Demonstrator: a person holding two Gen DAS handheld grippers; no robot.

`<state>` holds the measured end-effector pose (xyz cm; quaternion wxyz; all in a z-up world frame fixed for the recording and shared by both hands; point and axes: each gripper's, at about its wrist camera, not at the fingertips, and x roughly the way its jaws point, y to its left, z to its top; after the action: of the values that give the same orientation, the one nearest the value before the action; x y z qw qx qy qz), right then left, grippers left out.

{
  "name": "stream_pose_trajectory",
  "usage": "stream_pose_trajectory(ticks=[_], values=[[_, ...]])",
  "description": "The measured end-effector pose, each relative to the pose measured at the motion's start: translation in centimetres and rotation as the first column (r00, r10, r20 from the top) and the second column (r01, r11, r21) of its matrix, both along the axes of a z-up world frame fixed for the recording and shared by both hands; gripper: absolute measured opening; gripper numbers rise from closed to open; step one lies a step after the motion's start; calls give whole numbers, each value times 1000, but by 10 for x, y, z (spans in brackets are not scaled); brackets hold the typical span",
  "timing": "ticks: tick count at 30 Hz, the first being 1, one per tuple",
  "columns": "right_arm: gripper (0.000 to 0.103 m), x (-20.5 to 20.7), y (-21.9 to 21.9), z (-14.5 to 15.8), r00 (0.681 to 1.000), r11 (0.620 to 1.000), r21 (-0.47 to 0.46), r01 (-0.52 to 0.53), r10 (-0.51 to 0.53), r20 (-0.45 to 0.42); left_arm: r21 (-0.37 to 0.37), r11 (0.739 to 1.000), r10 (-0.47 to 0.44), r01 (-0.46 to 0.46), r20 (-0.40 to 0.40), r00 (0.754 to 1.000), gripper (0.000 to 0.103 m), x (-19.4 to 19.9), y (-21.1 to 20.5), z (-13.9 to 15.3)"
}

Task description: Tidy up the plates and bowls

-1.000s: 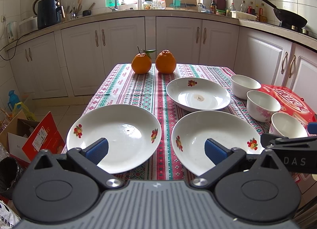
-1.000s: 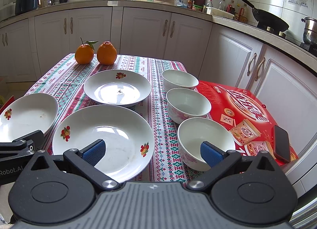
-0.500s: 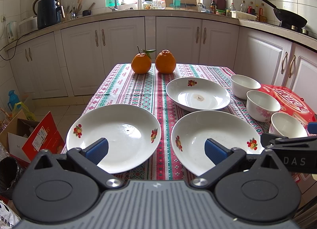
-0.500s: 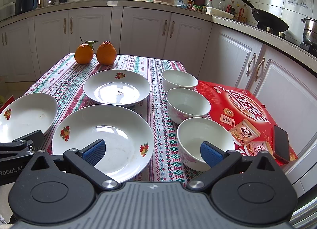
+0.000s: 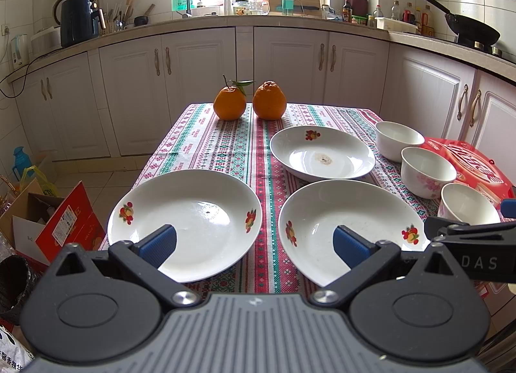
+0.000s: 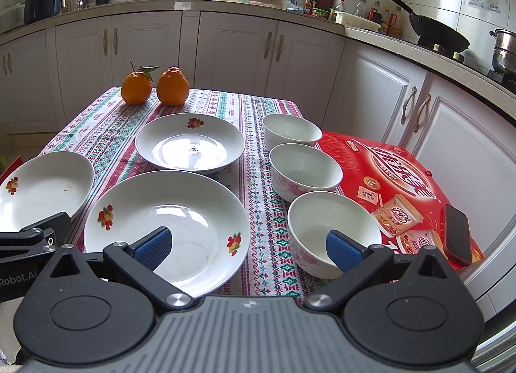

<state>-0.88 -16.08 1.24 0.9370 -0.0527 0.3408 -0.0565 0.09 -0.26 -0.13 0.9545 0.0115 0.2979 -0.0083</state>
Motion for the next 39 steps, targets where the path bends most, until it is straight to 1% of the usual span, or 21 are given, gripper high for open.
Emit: stream_pose_trajectory(ticks=[15,23,27,30,32,34,36,39], values=[[103,1,-1,1,1000,1000,-3,-3,3,2,1,1000,-2,2,4,1000,102,-1,0,1],[103,8,-4,7,998,998,13,-57,57,13,33,999,-28,27,41,999,102,1,5,7],[103,17,-11,17,995,994,54,-93,91,48,47,998,-46,43,69,997,102,4,17,11],[103,26,-17,28,987,986,82,-144,137,85,68,996,-59,53,87,994,102,7,30,13],[103,33,-22,36,978,974,124,-189,175,116,57,995,-82,78,82,993,102,10,43,13],[103,42,-25,43,969,958,173,-230,208,134,24,994,-109,108,68,992,102,11,58,9],[103,51,-24,48,961,941,209,-265,239,143,7,992,-128,128,52,990,102,10,70,4],[103,66,-18,51,951,923,238,-304,278,134,25,991,-130,129,25,991,102,8,85,-6]])
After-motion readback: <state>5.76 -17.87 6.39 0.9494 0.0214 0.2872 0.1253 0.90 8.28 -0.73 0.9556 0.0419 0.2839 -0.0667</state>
